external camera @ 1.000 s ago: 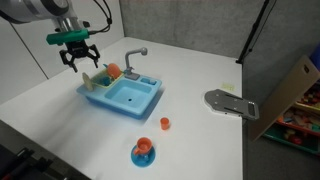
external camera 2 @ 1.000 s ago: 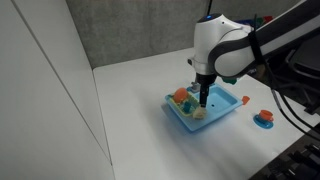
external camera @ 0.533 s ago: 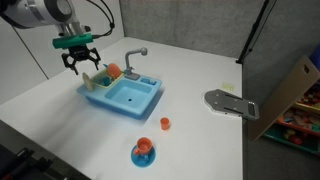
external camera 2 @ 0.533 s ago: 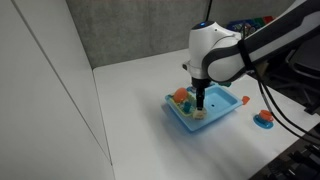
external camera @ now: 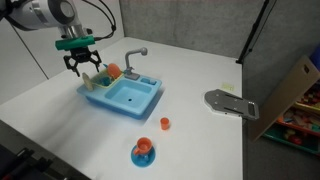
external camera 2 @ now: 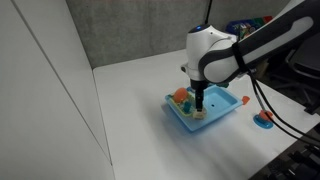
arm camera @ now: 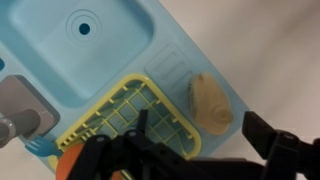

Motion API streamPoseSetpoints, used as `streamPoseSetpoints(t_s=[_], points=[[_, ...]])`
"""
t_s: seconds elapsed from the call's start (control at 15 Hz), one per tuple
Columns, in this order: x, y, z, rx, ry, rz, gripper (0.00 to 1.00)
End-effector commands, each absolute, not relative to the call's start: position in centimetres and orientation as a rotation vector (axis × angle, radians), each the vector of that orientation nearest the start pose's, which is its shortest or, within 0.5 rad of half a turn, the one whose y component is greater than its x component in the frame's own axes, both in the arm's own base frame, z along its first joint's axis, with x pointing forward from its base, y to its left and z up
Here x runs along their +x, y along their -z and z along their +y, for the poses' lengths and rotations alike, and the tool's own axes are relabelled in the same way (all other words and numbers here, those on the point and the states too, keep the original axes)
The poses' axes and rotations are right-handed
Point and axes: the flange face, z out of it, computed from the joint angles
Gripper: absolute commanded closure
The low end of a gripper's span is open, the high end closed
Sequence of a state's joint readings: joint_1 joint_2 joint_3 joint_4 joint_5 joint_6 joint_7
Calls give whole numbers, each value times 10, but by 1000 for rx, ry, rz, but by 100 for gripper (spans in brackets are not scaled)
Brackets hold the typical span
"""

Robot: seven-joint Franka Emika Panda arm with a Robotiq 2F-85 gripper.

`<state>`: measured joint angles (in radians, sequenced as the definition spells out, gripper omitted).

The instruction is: Put the white bottle inside the sink

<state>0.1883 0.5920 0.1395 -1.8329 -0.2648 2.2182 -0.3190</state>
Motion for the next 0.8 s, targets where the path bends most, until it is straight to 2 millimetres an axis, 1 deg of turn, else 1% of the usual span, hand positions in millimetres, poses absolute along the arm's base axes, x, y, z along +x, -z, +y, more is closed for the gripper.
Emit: streamPoseSetpoints(t_s=[0.0, 0.13, 0.2, 0.27, 0.47, 0.53, 0.6, 0.73], points=[[603, -193, 193, -2963, -359, -1305, 30], [603, -191, 192, -2963, -377, -1301, 48], [603, -191, 192, -2964, -384, -1301, 53], [602, -190, 192, -2964, -401, -1298, 64], [600, -189, 190, -2961, -444, -1289, 88], [599, -190, 191, -2961, -450, -1289, 92], [598, -191, 190, -2963, -455, -1287, 90], [595, -194, 190, -2959, -458, -1287, 89]])
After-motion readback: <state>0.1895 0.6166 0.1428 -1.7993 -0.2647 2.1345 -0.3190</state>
